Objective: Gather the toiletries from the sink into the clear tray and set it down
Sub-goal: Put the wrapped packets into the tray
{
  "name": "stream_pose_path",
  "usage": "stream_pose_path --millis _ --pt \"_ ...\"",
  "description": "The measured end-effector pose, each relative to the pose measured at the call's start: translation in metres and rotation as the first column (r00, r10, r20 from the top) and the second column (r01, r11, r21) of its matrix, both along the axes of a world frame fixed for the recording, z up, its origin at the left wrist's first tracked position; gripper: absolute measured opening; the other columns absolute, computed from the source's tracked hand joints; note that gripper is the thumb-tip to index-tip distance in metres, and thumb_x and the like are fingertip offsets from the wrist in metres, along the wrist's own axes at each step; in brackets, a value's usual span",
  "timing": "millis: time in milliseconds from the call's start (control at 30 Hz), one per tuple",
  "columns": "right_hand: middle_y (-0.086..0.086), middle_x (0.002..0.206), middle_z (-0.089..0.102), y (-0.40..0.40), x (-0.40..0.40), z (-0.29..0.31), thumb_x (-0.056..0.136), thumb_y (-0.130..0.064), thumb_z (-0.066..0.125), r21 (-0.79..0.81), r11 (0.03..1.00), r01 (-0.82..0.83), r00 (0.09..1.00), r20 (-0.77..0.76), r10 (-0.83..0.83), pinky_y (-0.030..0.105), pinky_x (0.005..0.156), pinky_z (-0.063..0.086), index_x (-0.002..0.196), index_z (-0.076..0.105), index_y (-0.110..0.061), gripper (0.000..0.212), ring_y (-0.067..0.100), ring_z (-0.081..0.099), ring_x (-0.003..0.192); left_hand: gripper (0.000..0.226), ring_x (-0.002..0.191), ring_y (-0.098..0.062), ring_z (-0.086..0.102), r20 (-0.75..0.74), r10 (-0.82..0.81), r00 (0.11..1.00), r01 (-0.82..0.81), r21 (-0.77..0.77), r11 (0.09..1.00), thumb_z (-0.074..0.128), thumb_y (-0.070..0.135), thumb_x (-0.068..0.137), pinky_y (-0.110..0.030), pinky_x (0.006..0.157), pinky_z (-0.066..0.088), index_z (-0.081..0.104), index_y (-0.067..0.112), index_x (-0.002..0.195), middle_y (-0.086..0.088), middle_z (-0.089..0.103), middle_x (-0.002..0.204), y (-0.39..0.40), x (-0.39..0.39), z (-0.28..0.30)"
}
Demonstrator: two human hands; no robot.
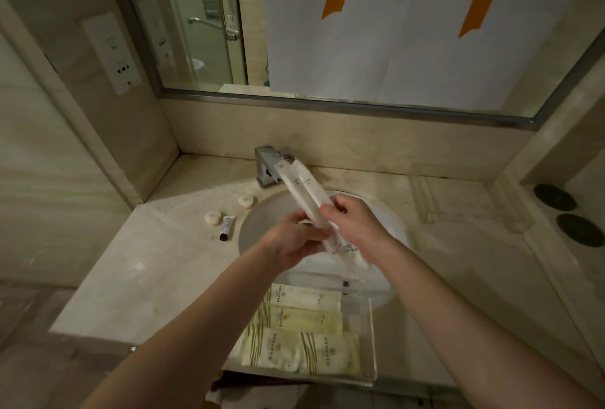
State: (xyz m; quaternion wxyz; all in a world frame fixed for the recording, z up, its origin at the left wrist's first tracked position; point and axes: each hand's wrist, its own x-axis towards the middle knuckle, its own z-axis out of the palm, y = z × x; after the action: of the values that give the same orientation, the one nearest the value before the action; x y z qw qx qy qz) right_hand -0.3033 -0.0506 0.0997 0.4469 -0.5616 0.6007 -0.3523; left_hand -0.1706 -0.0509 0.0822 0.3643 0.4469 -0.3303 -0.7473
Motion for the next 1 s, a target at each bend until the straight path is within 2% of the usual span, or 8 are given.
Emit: stream_pose_path --millis 167,333,400,567,667,767,867,1000 --pt "-0.004 0.083 0.064 -0.001 0.007 -0.01 0.086 -0.026 0.061 0.004 0.992 -0.126 0.981 -0.146 0.126 0.032 0.07 0.051 0.099 0.063 -0.013 0.018 0.016 0.062 0.079 0.028 0.082 -0.022 0.066 0.166 0.037 0.985 -0.026 -0.066 0.997 0.061 -0.017 0.079 -0.03 0.074 0.06 0.062 0.007 0.092 -0.011 0.064 0.092 0.009 0.0 -0.012" --pt "-0.002 0.08 0.057 0.0 0.008 -0.026 0.088 -0.026 0.058 0.012 0.977 -0.211 0.941 -0.268 0.207 0.031 0.063 0.043 0.092 0.057 -0.014 0.013 0.014 0.054 0.072 0.036 0.089 -0.025 0.061 0.122 -0.096 0.988 0.095 0.019 0.995 0.059 -0.015 0.081 -0.04 0.091 0.052 0.056 0.0 0.113 -0.015 0.06 0.099 0.014 0.014 -0.02" --pt "-0.005 0.076 0.054 0.003 0.006 -0.036 0.088 -0.026 0.058 0.04 0.971 -0.234 0.915 -0.328 0.234 0.029 0.059 0.038 0.089 0.056 -0.015 0.011 0.013 0.05 0.068 0.039 0.089 -0.025 0.058 0.18 -0.146 0.973 0.139 0.05 0.989 0.055 -0.015 0.081 -0.042 0.094 0.049 0.053 0.004 0.115 -0.013 0.058 0.097 0.014 0.032 -0.022" --pt "-0.004 0.072 0.049 0.016 0.003 -0.07 0.085 -0.028 0.061 0.281 0.88 -0.383 0.789 -0.395 0.47 0.028 0.055 0.033 0.07 0.048 -0.027 0.02 0.012 0.047 0.062 0.043 0.096 -0.029 0.059 0.348 -0.006 0.938 -0.027 0.089 0.996 0.062 -0.009 0.079 -0.039 0.085 0.053 0.054 0.013 0.115 -0.019 0.057 0.111 0.02 0.077 -0.041" --pt "-0.004 0.076 0.054 0.027 0.008 -0.092 0.082 -0.03 0.063 0.375 0.832 -0.408 0.752 -0.378 0.54 0.027 0.057 0.036 0.079 0.056 -0.025 0.009 0.012 0.051 0.065 0.033 0.083 -0.026 0.061 0.63 -0.064 0.774 0.059 0.03 0.998 0.067 -0.007 0.077 -0.037 0.073 0.057 0.059 0.008 0.106 -0.019 0.057 0.109 0.03 0.082 -0.059" --pt "-0.002 0.08 0.058 0.036 0.014 -0.108 0.081 -0.03 0.064 0.415 0.808 -0.419 0.727 -0.379 0.572 0.028 0.059 0.038 0.087 0.061 -0.019 0.013 0.013 0.052 0.068 0.034 0.08 -0.025 0.061 0.863 -0.109 0.494 0.202 0.008 0.979 0.063 0.0 0.077 -0.032 0.065 0.057 0.059 0.012 0.109 -0.016 0.061 0.109 0.039 0.078 -0.079" --pt "-0.004 0.076 0.056 0.04 0.016 -0.119 0.083 -0.027 0.065 0.431 0.807 -0.405 0.714 -0.402 0.573 0.028 0.058 0.038 0.078 0.061 -0.02 0.01 0.011 0.049 0.064 0.034 0.085 -0.027 0.061 0.949 -0.12 0.29 0.31 0.025 0.95 0.058 0.007 0.083 -0.03 0.064 0.053 0.053 0.017 0.115 -0.015 0.062 0.111 0.047 0.076 -0.092" --pt "0.0 0.067 0.051 0.038 0.012 -0.121 0.084 -0.026 0.063 0.406 0.817 -0.409 0.677 -0.466 0.57 0.029 0.056 0.035 0.066 0.054 -0.018 0.021 0.016 0.048 0.061 0.034 0.097 -0.033 0.061 0.991 -0.072 0.108 0.454 0.015 0.891 0.053 0.011 0.086 -0.039 0.079 0.052 0.049 0.018 0.119 -0.014 0.063 0.113 0.051 0.073 -0.1"
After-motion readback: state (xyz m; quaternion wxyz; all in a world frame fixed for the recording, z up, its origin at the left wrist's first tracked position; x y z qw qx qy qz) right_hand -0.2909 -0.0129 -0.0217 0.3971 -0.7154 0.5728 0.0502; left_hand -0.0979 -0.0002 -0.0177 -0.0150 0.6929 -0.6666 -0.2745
